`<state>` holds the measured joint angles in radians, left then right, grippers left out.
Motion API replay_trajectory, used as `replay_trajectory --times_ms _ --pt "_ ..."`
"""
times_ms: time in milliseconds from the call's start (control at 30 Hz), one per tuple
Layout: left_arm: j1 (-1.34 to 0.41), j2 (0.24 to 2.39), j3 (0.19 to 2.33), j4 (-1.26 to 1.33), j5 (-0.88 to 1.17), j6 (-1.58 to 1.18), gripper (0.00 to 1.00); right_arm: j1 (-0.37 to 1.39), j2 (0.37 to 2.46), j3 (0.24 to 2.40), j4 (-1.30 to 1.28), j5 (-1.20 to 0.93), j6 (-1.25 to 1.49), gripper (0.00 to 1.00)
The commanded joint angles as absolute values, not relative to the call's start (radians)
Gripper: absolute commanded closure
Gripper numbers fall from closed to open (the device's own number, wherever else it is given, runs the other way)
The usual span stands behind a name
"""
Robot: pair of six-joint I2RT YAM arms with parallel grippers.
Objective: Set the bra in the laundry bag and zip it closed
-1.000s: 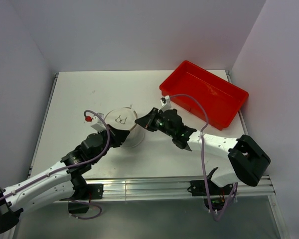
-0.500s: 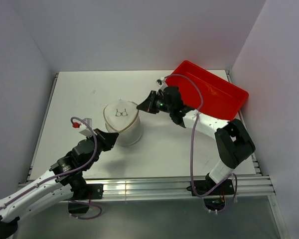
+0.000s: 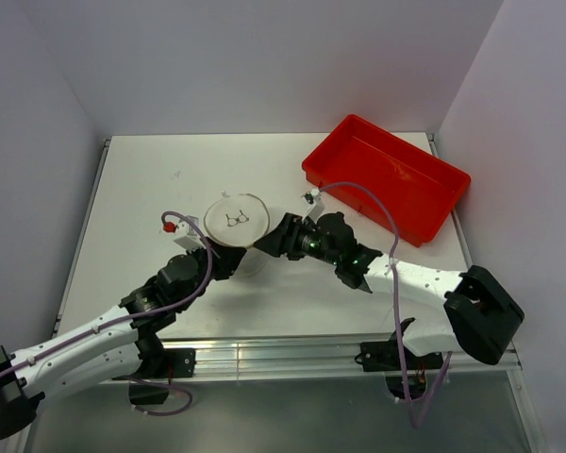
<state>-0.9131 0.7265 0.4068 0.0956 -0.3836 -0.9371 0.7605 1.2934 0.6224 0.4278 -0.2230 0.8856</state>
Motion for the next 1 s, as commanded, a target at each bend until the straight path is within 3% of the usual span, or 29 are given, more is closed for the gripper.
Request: replay_trajectory --times_ms 0,100,267,333,367,633,733,800,933,967 --pt "-0.922 0.721 0.396 0.199 -0.344 -0.945 1.0 0.793 1.322 0.626 0.603 -0.236 0.972 0.32" --pt "-0.925 0.698 0.388 0.183 -0.345 -0.948 1.0 0.798 1.359 0.65 0.6 -0.222 0.98 0.36" --pt "-0.925 0.67 0.382 0.152 -0.348 -0.942 1.0 0.795 1.393 0.673 0.606 -0.154 1.005 0.58" --pt "-0.925 0.661 0.377 0.141 -0.344 -0.942 1.0 0.792 1.411 0.692 0.607 -0.13 1.005 0.83" --pt "-0.925 0.657 0.376 0.135 -0.339 -0.94 1.0 0.779 1.425 0.701 0.612 -0.138 1.006 1.0" --pt "-0.925 0.499 0.365 -0.135 -0.455 -0.949 1.0 0.58 1.483 0.854 0.454 -0.198 0.858 1.0" --pt "-0.925 0.405 0.359 -0.219 -0.489 -0.957 1.0 0.529 1.581 1.038 0.31 -0.297 0.749 1.0" --pt "-0.925 0.385 0.359 -0.236 -0.497 -0.962 1.0 0.534 1.668 1.195 0.226 -0.327 0.66 1.0" --pt "-0.925 0.448 0.354 -0.138 -0.47 -0.963 1.0 0.545 1.747 1.315 0.131 -0.354 0.626 1.0" --pt "-0.925 0.487 0.348 -0.097 -0.456 -0.959 1.0 0.546 1.746 1.316 0.127 -0.339 0.638 0.94"
